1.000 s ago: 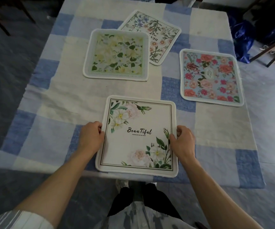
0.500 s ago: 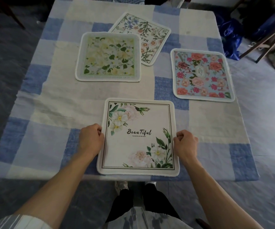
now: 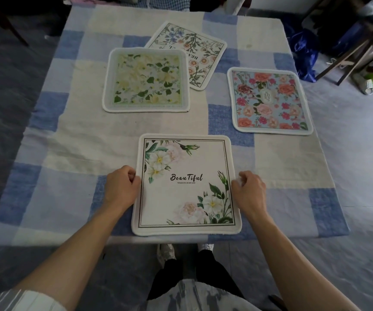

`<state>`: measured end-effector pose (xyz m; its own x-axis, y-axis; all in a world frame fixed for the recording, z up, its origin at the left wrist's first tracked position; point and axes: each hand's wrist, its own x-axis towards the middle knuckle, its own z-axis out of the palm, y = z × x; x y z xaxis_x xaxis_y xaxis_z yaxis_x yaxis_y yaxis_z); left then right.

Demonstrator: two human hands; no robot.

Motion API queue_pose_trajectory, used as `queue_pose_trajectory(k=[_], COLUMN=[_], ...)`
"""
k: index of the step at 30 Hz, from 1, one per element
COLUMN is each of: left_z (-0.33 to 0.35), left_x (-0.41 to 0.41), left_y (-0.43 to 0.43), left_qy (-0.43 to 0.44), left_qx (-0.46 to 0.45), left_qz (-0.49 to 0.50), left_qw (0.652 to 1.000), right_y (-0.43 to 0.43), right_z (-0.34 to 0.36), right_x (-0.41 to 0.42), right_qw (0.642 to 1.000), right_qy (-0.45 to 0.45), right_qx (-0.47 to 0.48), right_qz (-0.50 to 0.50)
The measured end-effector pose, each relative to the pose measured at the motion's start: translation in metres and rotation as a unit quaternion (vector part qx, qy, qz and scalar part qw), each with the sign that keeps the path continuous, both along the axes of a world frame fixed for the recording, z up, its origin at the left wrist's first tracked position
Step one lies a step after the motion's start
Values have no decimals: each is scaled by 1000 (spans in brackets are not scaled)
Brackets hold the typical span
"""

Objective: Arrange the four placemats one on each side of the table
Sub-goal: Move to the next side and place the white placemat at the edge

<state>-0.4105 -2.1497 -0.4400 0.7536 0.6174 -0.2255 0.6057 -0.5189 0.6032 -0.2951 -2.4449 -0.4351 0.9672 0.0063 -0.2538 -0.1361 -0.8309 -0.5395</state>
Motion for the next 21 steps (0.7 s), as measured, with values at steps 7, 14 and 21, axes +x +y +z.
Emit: queue_pose_trajectory(k=[7,14,21], left_z=[38,76,96], left_x=[2,-24,-82], left_y=[1,-2,-18], left_qy=[-39,-83,-107], left_qx=[-93,-157,-177], left_qz=[25,21,55], left_qw=[995,984,977], right_y=[2,-4,-1], right_z=[36,68,81], right_x=[-24,-50,-93], right_qw=[991,983,960], right_qy=[-52,-62,-39], right_qx=[124,172,275], right_qz=[-13,19,28])
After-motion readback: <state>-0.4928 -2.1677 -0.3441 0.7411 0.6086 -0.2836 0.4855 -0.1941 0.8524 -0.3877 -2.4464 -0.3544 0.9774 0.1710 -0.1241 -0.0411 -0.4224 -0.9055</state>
